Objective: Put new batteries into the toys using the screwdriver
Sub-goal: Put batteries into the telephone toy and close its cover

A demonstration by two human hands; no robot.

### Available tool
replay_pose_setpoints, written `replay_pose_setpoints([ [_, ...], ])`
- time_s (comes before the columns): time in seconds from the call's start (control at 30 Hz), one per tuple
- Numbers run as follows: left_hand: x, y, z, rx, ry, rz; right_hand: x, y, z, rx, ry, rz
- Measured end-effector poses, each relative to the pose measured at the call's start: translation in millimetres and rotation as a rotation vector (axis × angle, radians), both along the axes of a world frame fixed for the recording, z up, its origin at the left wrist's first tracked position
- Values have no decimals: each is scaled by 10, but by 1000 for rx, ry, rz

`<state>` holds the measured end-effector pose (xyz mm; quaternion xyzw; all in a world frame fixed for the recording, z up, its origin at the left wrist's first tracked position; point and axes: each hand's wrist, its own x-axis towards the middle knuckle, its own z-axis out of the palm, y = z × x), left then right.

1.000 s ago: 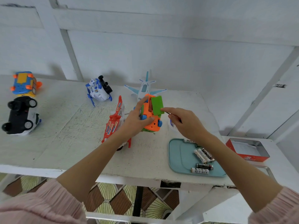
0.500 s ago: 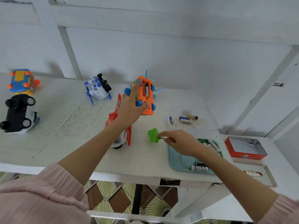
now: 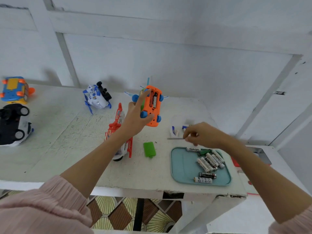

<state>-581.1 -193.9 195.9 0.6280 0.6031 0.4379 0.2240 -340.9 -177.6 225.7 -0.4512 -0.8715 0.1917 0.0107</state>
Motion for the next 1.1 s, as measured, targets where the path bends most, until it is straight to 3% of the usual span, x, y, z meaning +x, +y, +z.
replay_pose_setpoints([
  [0.13, 115, 20, 35, 59, -39, -95, 82, -21, 190, 195, 455, -158],
  [0.23, 235, 24, 59, 83, 22, -97, 69, -13, 256, 331, 529, -203],
  [0.8, 583, 107, 66, 129, 4, -285, 336, 25, 397, 489, 345, -297],
  [1.1, 595, 302, 158, 87, 267, -383, 543, 150, 339, 740, -74, -241],
])
